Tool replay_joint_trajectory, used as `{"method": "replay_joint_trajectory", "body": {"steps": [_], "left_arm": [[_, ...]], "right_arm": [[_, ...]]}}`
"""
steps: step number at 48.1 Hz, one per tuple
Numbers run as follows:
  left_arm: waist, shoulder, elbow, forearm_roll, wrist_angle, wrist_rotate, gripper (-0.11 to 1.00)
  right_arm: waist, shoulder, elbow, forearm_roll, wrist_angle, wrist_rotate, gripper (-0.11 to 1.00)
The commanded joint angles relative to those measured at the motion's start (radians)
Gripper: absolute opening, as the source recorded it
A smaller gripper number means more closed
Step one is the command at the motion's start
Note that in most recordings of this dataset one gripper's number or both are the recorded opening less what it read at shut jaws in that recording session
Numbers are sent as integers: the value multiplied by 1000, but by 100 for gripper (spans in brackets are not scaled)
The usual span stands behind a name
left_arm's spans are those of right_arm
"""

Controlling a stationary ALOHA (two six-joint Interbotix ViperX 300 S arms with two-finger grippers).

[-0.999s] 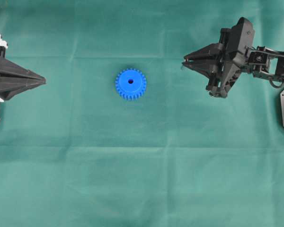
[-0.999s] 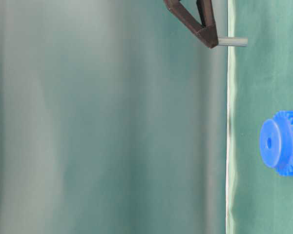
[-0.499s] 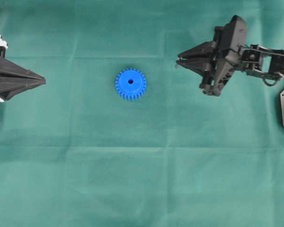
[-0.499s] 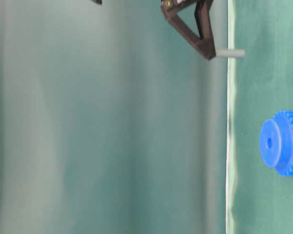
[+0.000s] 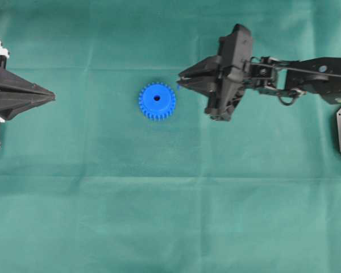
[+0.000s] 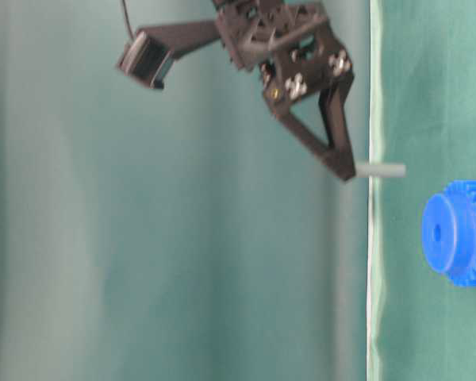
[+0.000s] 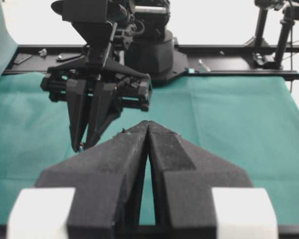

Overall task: Insert the shaft placed at a random location into the center hole of the medium gear at another random location.
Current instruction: 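Lift the shaft and carry it left over the blue gear's center hole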

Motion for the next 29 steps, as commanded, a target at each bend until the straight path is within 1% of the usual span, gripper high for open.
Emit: {"method": "replay_joint_trajectory", "body": {"steps": [1, 16, 22, 29], "left_arm": [[3, 6, -21, 3, -6, -2, 0], [5, 6, -21, 3, -5, 0, 0], [3, 6, -23, 3, -6, 2, 0], [5, 6, -23, 3, -5, 2, 0]], "right_arm": [[8, 8, -55, -2, 9, -15, 14], [21, 72, -141, -2, 18, -15, 13], [23, 84, -161, -3, 28, -15, 13], [28, 87, -163, -2, 29, -14, 13]]}}
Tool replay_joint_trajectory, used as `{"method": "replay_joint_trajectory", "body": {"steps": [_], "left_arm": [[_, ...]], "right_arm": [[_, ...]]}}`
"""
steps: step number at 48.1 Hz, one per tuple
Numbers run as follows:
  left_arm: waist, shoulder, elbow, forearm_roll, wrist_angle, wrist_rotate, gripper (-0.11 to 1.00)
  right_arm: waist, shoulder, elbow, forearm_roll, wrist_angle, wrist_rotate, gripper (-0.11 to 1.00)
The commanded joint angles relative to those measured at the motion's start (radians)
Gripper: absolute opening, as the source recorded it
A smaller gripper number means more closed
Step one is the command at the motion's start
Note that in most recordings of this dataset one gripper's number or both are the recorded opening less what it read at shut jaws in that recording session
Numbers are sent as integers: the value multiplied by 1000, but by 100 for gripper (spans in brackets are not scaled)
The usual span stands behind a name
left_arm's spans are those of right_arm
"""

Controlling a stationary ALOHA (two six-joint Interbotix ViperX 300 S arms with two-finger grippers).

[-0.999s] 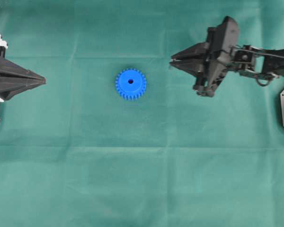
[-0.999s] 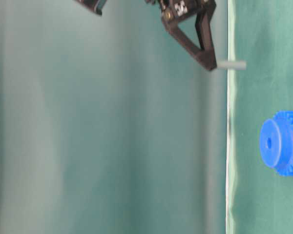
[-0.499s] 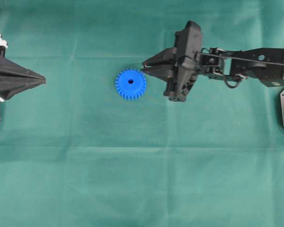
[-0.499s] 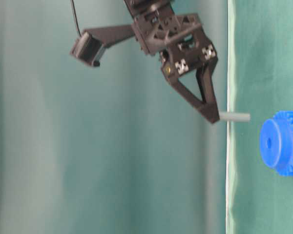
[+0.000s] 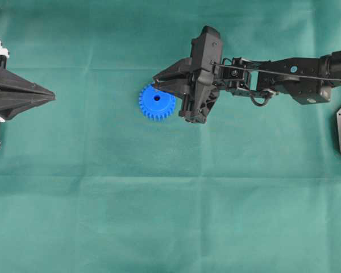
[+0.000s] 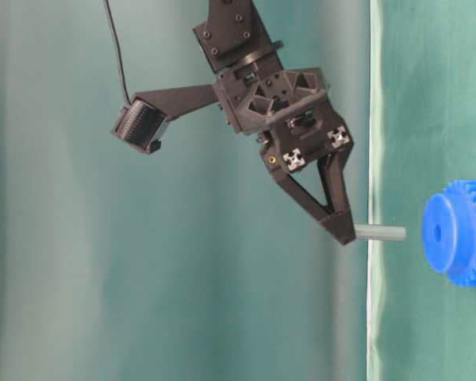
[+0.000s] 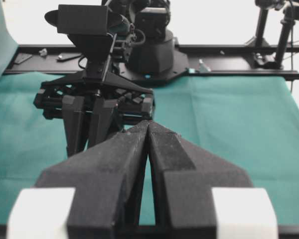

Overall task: Insert the shaft placed at a random location into the center hole of the medium gear at another random location.
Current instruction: 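Lift the shaft and carry it left over the blue gear's center hole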

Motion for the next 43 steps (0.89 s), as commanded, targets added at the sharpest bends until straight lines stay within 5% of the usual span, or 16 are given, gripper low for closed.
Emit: {"method": "replay_joint_trajectory", "body": {"steps": [1, 43], "left_arm": [[3, 3, -23, 3, -5, 2, 0], [2, 3, -23, 3, -2, 2, 0]], "right_arm": [[5, -12, -23, -2, 0, -14, 14], [11, 46, -26, 6, -6, -5, 13]]}}
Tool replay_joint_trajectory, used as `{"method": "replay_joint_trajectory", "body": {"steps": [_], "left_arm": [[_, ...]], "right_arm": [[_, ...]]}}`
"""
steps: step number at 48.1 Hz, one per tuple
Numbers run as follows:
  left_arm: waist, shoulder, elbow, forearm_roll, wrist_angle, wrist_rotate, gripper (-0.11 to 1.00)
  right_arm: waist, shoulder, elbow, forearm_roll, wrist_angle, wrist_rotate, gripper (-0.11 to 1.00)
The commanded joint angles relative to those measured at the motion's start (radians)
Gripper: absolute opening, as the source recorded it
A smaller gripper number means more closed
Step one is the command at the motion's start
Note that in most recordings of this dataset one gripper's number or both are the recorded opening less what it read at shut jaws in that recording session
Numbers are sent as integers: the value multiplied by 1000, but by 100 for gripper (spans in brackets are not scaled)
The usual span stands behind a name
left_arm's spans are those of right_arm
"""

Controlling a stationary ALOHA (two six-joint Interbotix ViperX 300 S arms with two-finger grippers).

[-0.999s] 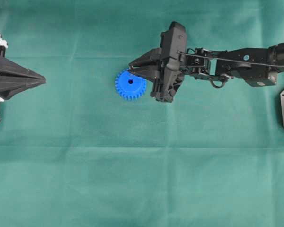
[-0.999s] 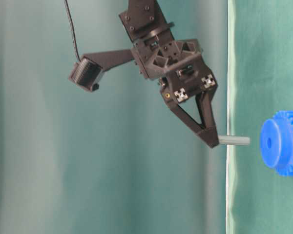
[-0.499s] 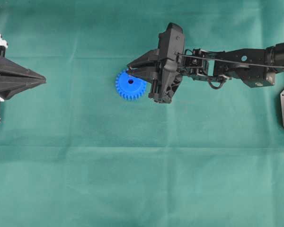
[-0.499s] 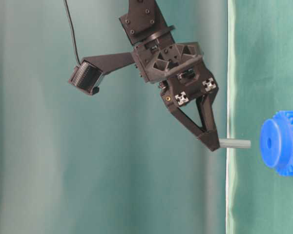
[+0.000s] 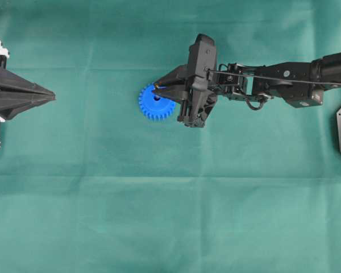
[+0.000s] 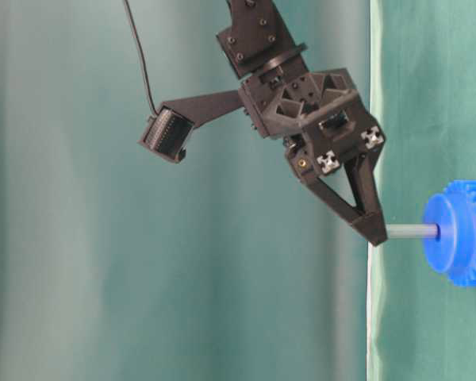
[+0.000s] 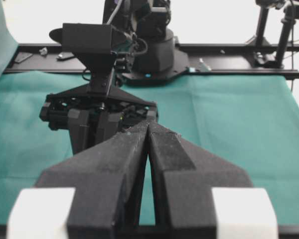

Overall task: Insert the shaft placed at a random location into the center hole of the medium gear at another random location.
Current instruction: 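Lift the shaft and carry it left over the blue gear's center hole, then lower the held shaft into the blue gear's center hole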

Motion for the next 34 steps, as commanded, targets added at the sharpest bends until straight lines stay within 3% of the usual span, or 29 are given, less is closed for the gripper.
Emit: {"method": "replay_joint_trajectory", "body": {"steps": [1, 34], "left_arm": [[2, 5, -23, 3, -3, 2, 0], [2, 5, -23, 3, 0, -2, 0]], "right_arm": [[2, -5, -21, 5, -5, -5, 13], [2, -44, -20, 3, -2, -12, 13]]}}
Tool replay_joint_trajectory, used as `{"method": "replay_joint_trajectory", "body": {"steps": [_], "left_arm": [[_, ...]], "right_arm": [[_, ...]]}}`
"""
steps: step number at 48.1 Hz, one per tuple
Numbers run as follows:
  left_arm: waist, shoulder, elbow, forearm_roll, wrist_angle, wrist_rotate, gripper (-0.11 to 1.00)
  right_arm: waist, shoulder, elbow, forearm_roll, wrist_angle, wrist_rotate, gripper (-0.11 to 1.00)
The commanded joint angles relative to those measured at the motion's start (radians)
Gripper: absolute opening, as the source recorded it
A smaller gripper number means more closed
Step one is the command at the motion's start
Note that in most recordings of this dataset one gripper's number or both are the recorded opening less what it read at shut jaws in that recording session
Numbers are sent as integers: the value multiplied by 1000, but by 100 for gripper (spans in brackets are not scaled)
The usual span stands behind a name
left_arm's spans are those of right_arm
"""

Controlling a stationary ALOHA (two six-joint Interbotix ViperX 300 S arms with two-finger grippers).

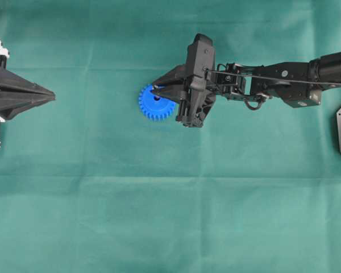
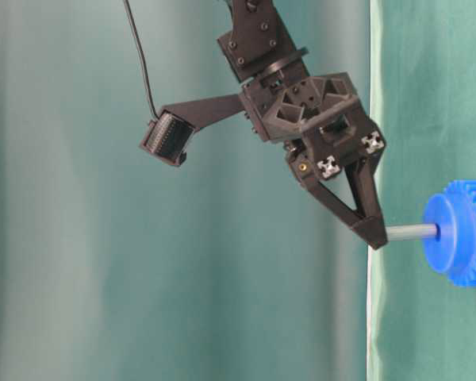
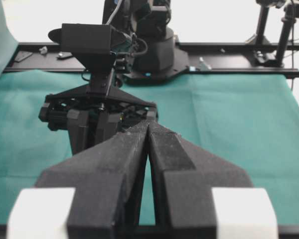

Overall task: Insert the shaft placed at a random location into the center hole of the medium gear at another random location.
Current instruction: 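Lower the held shaft into the blue gear's center hole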

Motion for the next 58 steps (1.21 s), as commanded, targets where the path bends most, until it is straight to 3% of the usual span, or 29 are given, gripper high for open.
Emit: {"method": "replay_joint_trajectory", "body": {"steps": [1, 19, 58], "left_arm": [[3, 3, -23, 3, -5, -2, 0], [3, 3, -23, 3, -5, -2, 0], [3, 3, -23, 3, -5, 0, 0]], "right_arm": [[2, -46, -14, 0, 0, -12, 13], [8, -54, -14, 0, -5, -11, 13], [9, 74, -17, 17, -44, -2, 13]]}}
